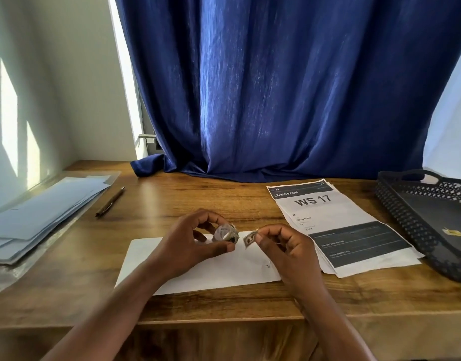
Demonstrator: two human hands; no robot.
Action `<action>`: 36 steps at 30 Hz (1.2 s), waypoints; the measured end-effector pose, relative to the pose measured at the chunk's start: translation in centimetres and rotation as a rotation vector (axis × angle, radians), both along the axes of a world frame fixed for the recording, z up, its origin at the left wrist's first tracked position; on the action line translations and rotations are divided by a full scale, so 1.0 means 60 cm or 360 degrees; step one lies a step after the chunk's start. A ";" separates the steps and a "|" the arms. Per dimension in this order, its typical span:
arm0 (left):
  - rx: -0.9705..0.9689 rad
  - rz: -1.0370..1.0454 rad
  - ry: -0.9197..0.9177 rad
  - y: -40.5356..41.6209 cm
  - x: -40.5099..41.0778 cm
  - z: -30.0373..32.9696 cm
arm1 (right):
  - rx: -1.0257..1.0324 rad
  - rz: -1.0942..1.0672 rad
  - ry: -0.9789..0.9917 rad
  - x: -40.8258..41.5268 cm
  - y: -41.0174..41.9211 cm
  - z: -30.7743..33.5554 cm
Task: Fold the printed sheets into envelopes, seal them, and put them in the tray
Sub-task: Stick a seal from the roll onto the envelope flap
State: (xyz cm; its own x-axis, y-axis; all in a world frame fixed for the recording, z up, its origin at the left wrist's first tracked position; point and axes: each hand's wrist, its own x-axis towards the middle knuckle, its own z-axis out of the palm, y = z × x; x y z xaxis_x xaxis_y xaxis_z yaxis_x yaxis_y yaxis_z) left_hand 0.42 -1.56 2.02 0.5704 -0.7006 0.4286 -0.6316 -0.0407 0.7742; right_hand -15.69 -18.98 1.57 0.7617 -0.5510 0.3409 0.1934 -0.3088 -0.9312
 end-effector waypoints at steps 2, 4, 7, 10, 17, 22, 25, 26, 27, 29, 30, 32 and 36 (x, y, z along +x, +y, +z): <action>-0.0030 0.0058 -0.0059 0.003 0.008 0.001 | 0.0026 -0.0002 0.0022 0.002 0.000 0.000; -0.0060 0.0163 -0.0074 0.013 0.027 0.009 | 0.0040 -0.0022 0.0031 0.002 -0.001 -0.001; 0.0045 0.0380 -0.0127 0.044 0.083 0.029 | 0.0086 -0.0022 0.0035 0.003 -0.002 -0.002; 0.0359 0.0615 -0.0318 0.087 0.150 0.048 | 0.0103 -0.0025 0.0067 0.006 -0.004 -0.003; 0.0937 0.0784 -0.0365 0.148 0.236 0.059 | 0.0111 0.0014 0.0139 0.009 -0.005 -0.005; 0.1199 0.0810 -0.0460 0.146 0.224 0.063 | 0.0124 0.0014 0.0126 0.010 -0.001 -0.002; 0.0961 0.0896 -0.0573 0.107 0.167 0.078 | 0.0141 -0.0012 0.0098 0.011 0.000 0.000; 0.0800 0.0819 -0.0589 0.084 0.134 0.077 | 0.0153 -0.0026 0.0089 0.012 -0.002 0.000; 0.0673 0.0676 -0.0584 0.060 0.097 0.072 | 0.0177 -0.0042 0.0084 0.012 -0.004 0.001; 0.0565 0.0316 -0.0557 0.012 0.021 0.046 | 0.0261 -0.0068 0.0052 0.012 -0.008 0.003; 0.0602 0.0174 -0.0554 -0.006 -0.011 0.027 | 0.0306 -0.0082 0.0030 0.011 -0.010 0.002; 0.0817 0.0061 -0.0617 -0.030 -0.053 -0.009 | 0.0378 -0.0100 0.0008 0.009 -0.013 0.003; 0.0872 0.0130 -0.0693 -0.033 -0.067 -0.034 | 0.0432 -0.0037 0.0169 0.003 -0.028 0.013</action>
State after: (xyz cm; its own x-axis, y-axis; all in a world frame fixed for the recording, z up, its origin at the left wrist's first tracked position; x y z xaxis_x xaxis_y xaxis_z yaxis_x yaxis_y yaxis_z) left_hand -3.59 -3.53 -0.03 0.4873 -0.8431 0.2277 -0.8577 -0.4131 0.3061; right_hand -15.52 -20.69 2.33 0.7714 -0.6288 0.0975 0.0862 -0.0485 -0.9951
